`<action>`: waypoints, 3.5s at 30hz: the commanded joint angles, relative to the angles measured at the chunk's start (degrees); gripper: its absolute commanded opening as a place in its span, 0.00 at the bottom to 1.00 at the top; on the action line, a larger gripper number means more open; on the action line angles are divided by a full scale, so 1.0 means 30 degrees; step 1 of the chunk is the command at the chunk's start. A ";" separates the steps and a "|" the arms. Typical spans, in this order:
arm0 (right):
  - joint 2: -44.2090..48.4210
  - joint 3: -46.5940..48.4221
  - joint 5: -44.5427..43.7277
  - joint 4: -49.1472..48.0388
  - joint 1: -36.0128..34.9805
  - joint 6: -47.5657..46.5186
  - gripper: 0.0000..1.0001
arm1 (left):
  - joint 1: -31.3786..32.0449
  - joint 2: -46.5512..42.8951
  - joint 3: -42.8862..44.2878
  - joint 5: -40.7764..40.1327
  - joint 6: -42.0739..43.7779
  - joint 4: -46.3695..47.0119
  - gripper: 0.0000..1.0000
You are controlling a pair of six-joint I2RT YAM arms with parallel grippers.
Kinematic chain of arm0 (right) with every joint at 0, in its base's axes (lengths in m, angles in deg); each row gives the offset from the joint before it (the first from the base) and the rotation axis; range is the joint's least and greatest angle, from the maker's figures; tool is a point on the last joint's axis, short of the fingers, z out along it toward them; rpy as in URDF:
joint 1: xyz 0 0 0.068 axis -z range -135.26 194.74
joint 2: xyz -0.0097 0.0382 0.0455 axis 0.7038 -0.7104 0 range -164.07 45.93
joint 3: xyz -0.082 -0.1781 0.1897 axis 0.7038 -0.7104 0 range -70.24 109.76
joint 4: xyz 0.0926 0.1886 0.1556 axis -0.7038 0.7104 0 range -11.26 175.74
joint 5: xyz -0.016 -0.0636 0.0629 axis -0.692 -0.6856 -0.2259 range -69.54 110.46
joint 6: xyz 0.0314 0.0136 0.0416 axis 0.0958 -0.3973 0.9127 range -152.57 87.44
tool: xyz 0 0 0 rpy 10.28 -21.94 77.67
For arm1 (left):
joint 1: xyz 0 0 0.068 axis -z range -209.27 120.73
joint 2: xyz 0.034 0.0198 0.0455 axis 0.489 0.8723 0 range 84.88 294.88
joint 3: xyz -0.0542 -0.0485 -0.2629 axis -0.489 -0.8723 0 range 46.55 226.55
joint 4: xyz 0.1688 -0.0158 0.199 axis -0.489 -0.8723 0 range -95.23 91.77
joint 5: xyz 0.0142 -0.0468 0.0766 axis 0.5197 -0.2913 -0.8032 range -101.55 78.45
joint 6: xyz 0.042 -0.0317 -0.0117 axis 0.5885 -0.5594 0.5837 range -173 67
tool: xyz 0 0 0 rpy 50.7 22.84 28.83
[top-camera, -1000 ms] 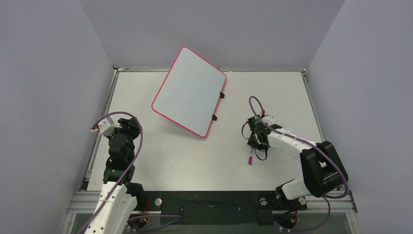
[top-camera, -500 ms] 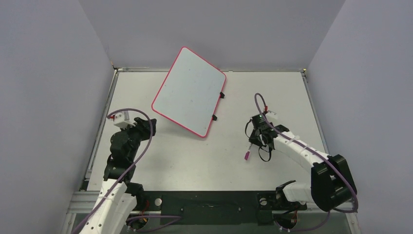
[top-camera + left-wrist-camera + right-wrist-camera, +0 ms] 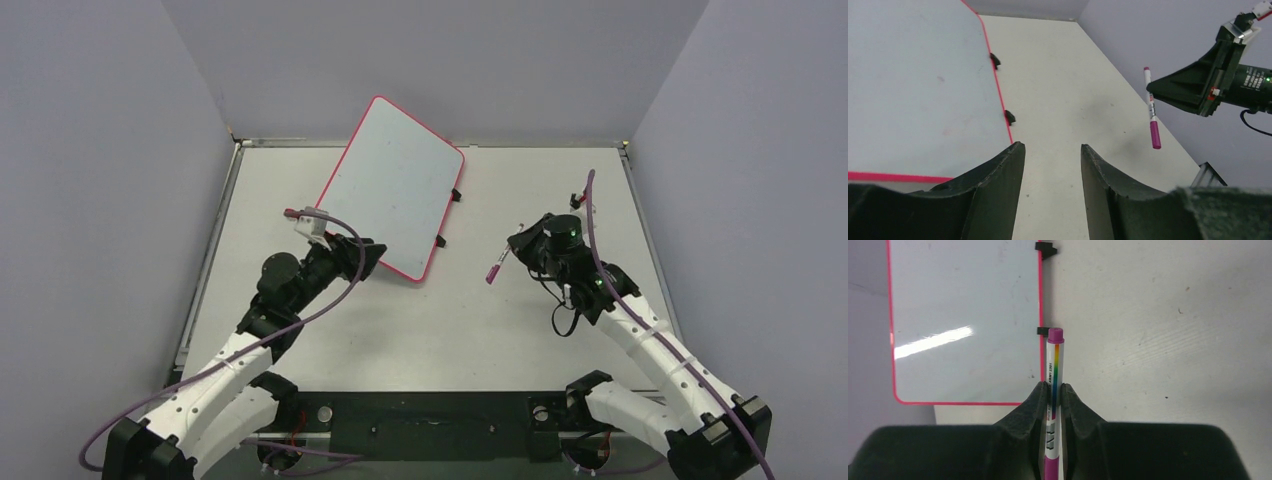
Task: Write a sentence on the whiteboard
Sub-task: Pick up the whiteboard marker from the center of the board, then pick up the pen cap from the whiteboard marker, then open the pen cap from the whiteboard marker.
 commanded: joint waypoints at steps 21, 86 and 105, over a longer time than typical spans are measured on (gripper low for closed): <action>0.2062 0.1642 -0.0982 -0.3212 -0.1407 0.2563 0.00 | 0.5466 0.9016 0.5143 0.2574 0.1034 1.0309 0.43; 0.1354 0.1172 0.6733 -0.4174 -0.1746 -0.3139 0.28 | 0.6487 1.2708 1.1332 0.6347 0.5305 0.1753 0.00; 0.0673 0.1262 0.9025 -0.3533 -0.2073 -0.4943 0.24 | 0.5696 1.0870 1.0884 0.9597 1.0022 -0.1912 0.00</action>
